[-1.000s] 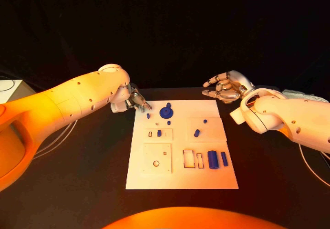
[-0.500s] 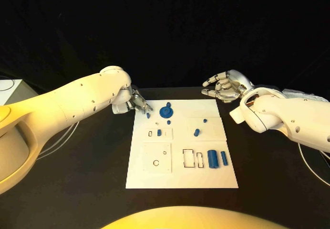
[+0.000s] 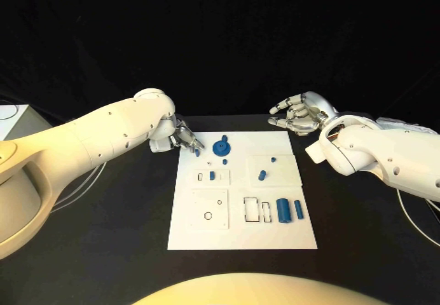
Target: Assemble the parts on the task board
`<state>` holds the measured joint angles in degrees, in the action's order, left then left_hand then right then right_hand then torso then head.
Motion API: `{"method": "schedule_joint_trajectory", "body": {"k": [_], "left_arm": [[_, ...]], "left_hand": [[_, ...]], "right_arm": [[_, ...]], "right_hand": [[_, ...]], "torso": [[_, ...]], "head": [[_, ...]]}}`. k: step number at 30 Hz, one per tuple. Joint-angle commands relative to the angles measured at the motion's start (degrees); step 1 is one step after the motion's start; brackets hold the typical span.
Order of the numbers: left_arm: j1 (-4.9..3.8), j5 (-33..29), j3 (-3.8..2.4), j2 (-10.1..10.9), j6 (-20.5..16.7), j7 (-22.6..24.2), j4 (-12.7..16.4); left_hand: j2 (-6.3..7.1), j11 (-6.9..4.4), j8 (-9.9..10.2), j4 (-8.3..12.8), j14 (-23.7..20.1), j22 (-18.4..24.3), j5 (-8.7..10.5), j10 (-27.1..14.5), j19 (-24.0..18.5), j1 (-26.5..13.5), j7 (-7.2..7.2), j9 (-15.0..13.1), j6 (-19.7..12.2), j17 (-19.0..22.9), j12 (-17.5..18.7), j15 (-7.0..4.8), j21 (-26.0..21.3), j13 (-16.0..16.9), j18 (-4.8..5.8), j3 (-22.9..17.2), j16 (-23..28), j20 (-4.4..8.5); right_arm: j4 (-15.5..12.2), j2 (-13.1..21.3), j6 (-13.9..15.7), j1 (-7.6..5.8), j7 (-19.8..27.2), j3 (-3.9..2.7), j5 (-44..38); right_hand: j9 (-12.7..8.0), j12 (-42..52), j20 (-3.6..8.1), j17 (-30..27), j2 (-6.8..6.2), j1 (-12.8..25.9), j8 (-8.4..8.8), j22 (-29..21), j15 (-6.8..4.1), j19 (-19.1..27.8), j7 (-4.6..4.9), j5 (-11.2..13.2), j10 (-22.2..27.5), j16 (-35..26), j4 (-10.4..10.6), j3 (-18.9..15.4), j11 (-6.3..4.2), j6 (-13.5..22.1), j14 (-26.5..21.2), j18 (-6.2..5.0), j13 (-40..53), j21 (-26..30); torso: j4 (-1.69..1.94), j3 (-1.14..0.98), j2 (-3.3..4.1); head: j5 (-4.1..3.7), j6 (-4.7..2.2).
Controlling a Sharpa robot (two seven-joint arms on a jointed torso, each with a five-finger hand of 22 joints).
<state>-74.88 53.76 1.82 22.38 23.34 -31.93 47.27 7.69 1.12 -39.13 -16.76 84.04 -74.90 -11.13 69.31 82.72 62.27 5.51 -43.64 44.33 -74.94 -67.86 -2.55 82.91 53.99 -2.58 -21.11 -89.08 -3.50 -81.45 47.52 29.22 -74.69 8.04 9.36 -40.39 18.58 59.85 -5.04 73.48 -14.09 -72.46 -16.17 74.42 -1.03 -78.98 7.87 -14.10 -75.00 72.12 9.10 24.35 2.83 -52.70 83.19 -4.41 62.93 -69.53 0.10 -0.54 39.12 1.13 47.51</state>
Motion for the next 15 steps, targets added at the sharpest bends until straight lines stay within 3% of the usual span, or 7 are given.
{"method": "schedule_joint_trajectory", "body": {"k": [1,15], "left_arm": [[0.03,-0.5,0.01,-0.1,1.4,0.8,-0.1],[0.05,-1.2,0.07,-0.1,2.0,0.7,0.0]], "left_hand": [[-0.64,0.21,0.4,0.4,5.5,-2.8,-0.07,0.1,-0.1,0.3,0.02,0.1,0.6,-13.9,-0.3,0.45,0.0,0.1,-0.34,-0.1,-0.1,-0.22],[-1.71,-0.43,-0.1,1.7,5.6,-3.1,-0.24,0.3,0.0,4.5,-0.68,0.2,1.4,-14.3,-0.6,-0.08,0.1,0.3,-0.31,-3.8,-0.4,0.19]], "right_arm": [[-0.1,0.0,-0.5,0.02,0.7,-0.01,-0.1],[-0.1,0.0,-0.6,0.02,0.8,-0.01,-0.1]], "right_hand": [[0.1,-0.4,-0.02,-0.1,0.26,0.2,-0.3,0.0,-0.03,0.5,0.01,-0.2,0.3,-0.2,0.3,-0.1,0.05,0.3,-0.4,-0.61,0.0,0.2],[0.1,-0.4,-0.02,-0.1,0.26,0.2,-0.3,0.0,-0.03,0.5,0.01,-0.2,0.3,-0.2,0.3,-0.1,0.05,0.3,-0.4,-0.61,0.0,0.2]], "torso": [[0.02,-0.04,-0.06],[0.0,-0.05,-0.06]], "head": [[-0.02,0.07],[0.03,0.31]]}}
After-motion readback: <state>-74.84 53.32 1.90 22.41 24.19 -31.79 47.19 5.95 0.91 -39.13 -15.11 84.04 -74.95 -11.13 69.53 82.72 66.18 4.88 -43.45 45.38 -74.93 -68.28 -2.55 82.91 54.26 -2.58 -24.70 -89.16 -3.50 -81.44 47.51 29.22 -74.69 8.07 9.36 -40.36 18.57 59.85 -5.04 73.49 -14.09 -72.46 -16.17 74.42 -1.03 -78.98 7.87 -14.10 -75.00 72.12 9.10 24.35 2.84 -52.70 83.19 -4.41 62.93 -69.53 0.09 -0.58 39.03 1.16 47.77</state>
